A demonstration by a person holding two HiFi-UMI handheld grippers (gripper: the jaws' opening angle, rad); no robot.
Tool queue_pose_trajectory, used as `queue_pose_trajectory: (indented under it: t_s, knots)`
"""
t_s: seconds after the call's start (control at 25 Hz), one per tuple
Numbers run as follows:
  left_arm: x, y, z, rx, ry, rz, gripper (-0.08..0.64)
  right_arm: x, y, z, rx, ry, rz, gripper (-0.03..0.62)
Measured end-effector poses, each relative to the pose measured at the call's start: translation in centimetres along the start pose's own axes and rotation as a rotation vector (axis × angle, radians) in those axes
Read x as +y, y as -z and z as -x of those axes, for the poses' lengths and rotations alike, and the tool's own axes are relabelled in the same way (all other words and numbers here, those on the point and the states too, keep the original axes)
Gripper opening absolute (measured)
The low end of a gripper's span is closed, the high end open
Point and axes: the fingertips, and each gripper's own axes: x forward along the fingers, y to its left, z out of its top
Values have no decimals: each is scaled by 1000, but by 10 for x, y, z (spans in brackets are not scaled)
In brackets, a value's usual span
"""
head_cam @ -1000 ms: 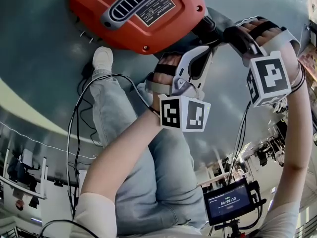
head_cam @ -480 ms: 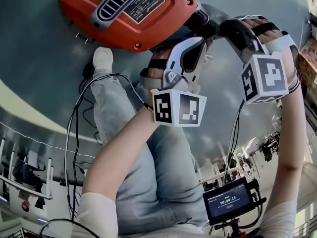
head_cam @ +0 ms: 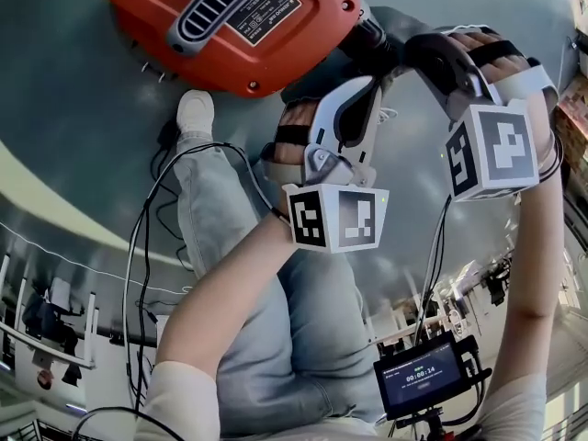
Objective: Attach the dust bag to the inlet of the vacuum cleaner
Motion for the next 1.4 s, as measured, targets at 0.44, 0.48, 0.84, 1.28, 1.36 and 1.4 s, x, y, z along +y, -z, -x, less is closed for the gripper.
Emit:
queue_pose_trajectory:
  t_s: [0.44, 0.48, 0.84, 1.28, 1.36, 1.4]
  knots:
    - [16, 0, -4, 11, -46, 105, 11, -13, 1, 1, -21, 75, -148, 18]
    - [16, -2, -7, -1, -52, 95, 11, -15, 3, -1, -16, 86, -152, 18]
    - [20, -6, -8, -8, -75, 90, 11, -22, 4, 2, -48, 150, -220, 18]
    - [29, -7, -11, 21, -48, 160, 11, -33, 4, -1, -16, 138, -192, 20]
    - [27, -6, -9, 55, -27, 207, 11, -32, 1, 0, -1, 129, -174, 20]
    - [28, -6, -12, 53, -21, 227, 11, -34, 3, -2, 4, 132, -178, 20]
